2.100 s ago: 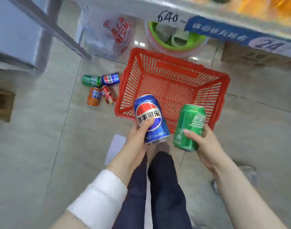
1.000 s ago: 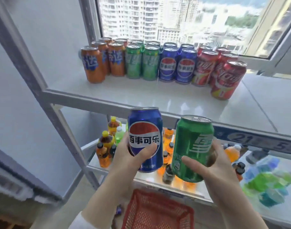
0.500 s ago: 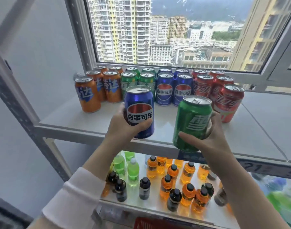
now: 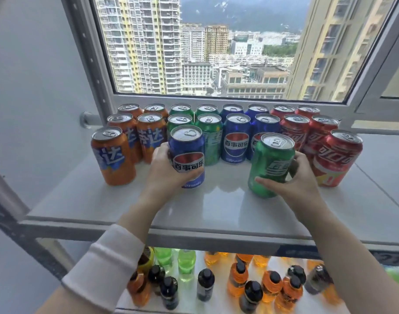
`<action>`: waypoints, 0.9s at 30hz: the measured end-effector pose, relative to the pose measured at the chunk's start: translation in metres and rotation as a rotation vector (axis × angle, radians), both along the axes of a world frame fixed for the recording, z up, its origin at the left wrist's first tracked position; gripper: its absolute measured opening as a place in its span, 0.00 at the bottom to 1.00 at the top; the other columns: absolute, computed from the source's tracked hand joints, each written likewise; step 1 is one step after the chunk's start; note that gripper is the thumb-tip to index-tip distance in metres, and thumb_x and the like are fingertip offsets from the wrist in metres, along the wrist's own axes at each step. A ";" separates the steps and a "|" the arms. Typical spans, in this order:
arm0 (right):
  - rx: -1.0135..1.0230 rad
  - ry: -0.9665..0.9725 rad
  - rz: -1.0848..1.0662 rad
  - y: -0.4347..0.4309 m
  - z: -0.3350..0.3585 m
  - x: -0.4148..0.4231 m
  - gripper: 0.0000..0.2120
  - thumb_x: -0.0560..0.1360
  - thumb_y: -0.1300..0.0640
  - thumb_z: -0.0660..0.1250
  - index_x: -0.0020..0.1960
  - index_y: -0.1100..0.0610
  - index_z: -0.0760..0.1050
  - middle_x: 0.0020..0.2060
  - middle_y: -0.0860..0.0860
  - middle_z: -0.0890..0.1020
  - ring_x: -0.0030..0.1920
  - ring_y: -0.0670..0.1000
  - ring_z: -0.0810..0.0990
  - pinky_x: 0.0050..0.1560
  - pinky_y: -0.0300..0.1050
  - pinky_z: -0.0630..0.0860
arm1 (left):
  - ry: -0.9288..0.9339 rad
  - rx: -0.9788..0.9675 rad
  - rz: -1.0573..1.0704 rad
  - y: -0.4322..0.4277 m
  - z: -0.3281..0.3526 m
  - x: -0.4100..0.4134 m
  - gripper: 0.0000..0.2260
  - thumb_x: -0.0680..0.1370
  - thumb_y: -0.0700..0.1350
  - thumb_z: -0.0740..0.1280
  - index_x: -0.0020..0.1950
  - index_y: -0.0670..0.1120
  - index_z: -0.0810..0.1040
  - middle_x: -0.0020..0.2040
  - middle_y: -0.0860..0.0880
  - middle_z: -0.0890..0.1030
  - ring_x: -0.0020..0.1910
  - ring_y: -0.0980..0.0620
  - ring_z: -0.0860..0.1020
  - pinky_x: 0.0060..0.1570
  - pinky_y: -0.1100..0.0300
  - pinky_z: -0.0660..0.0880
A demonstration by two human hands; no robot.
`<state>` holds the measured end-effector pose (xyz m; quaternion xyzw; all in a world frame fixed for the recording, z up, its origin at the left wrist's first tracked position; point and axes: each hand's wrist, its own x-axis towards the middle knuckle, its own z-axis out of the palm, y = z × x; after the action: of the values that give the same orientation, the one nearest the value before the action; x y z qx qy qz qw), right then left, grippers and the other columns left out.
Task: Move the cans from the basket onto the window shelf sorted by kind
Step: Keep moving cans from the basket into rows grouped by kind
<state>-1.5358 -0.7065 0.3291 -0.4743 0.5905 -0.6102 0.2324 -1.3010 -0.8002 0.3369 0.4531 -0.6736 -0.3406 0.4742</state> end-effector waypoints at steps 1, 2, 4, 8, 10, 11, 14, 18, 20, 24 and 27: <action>0.003 -0.010 -0.018 -0.002 -0.001 -0.004 0.34 0.59 0.67 0.78 0.59 0.54 0.66 0.53 0.49 0.77 0.56 0.49 0.76 0.54 0.44 0.75 | 0.007 0.013 0.006 -0.005 -0.001 0.003 0.33 0.53 0.56 0.78 0.55 0.52 0.73 0.56 0.48 0.76 0.53 0.51 0.77 0.55 0.50 0.76; 0.008 -0.017 -0.034 -0.004 -0.001 -0.008 0.34 0.59 0.68 0.78 0.59 0.54 0.66 0.53 0.50 0.77 0.56 0.49 0.76 0.52 0.42 0.75 | -0.006 0.023 0.006 -0.009 -0.001 0.006 0.34 0.52 0.58 0.76 0.55 0.52 0.73 0.56 0.47 0.77 0.54 0.51 0.78 0.55 0.49 0.76; 0.017 -0.015 -0.056 -0.009 -0.002 -0.014 0.34 0.59 0.68 0.78 0.59 0.55 0.65 0.52 0.50 0.76 0.55 0.49 0.76 0.52 0.41 0.74 | -0.046 0.029 0.009 -0.016 0.000 0.009 0.35 0.51 0.59 0.76 0.55 0.49 0.73 0.55 0.46 0.77 0.54 0.49 0.77 0.55 0.48 0.76; 0.033 0.000 -0.068 -0.017 -0.002 -0.022 0.35 0.60 0.68 0.77 0.61 0.57 0.65 0.54 0.51 0.75 0.55 0.48 0.75 0.47 0.34 0.73 | -0.083 0.014 -0.003 -0.028 0.002 0.013 0.33 0.57 0.51 0.80 0.57 0.46 0.73 0.57 0.45 0.75 0.56 0.49 0.76 0.57 0.49 0.75; 0.041 0.002 -0.052 -0.020 -0.001 -0.025 0.35 0.61 0.68 0.77 0.62 0.57 0.64 0.55 0.51 0.75 0.55 0.47 0.75 0.46 0.33 0.73 | -0.087 0.019 -0.003 -0.032 0.000 0.016 0.33 0.56 0.50 0.80 0.57 0.47 0.73 0.58 0.46 0.74 0.56 0.49 0.75 0.58 0.50 0.74; 0.044 0.002 -0.040 -0.021 -0.001 -0.026 0.35 0.61 0.69 0.77 0.62 0.56 0.64 0.55 0.51 0.75 0.55 0.47 0.75 0.47 0.33 0.74 | -0.087 0.023 -0.005 -0.033 -0.001 0.017 0.34 0.55 0.52 0.80 0.57 0.48 0.73 0.58 0.46 0.75 0.56 0.50 0.75 0.57 0.50 0.74; 0.052 0.006 -0.021 -0.025 -0.002 -0.031 0.35 0.61 0.68 0.77 0.62 0.57 0.64 0.55 0.51 0.76 0.55 0.45 0.76 0.47 0.32 0.77 | -0.083 0.035 -0.015 -0.035 -0.005 0.021 0.31 0.59 0.47 0.80 0.57 0.49 0.72 0.58 0.48 0.75 0.57 0.50 0.75 0.56 0.53 0.74; 0.058 0.038 -0.018 -0.029 -0.003 -0.036 0.36 0.60 0.67 0.77 0.63 0.57 0.65 0.55 0.50 0.77 0.54 0.42 0.76 0.44 0.28 0.75 | -0.053 0.035 -0.021 -0.035 -0.007 0.022 0.29 0.62 0.42 0.79 0.58 0.50 0.70 0.59 0.48 0.74 0.57 0.51 0.74 0.53 0.59 0.73; 0.057 0.035 -0.009 -0.031 -0.004 -0.038 0.36 0.60 0.67 0.78 0.63 0.56 0.65 0.56 0.51 0.77 0.55 0.46 0.76 0.48 0.34 0.75 | -0.043 0.046 -0.024 -0.035 -0.007 0.021 0.29 0.62 0.42 0.79 0.58 0.51 0.70 0.60 0.48 0.74 0.58 0.51 0.74 0.54 0.58 0.73; 0.066 0.030 0.010 -0.033 -0.005 -0.041 0.37 0.60 0.66 0.78 0.63 0.56 0.65 0.57 0.52 0.76 0.59 0.50 0.76 0.56 0.45 0.74 | -0.036 0.063 -0.041 -0.035 -0.007 0.022 0.30 0.62 0.43 0.79 0.59 0.51 0.70 0.60 0.48 0.74 0.58 0.51 0.74 0.54 0.58 0.73; 0.078 0.038 0.019 -0.034 -0.004 -0.042 0.37 0.60 0.65 0.78 0.64 0.56 0.65 0.58 0.51 0.76 0.59 0.49 0.75 0.56 0.43 0.73 | -0.026 0.070 -0.044 -0.034 -0.007 0.022 0.29 0.63 0.42 0.79 0.58 0.52 0.69 0.61 0.49 0.74 0.58 0.52 0.74 0.52 0.60 0.72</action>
<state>-1.5774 -0.7409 0.3249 -0.4821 0.6136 -0.5752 0.2452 -1.2794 -0.8340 0.3298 0.4590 -0.6770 -0.3684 0.4419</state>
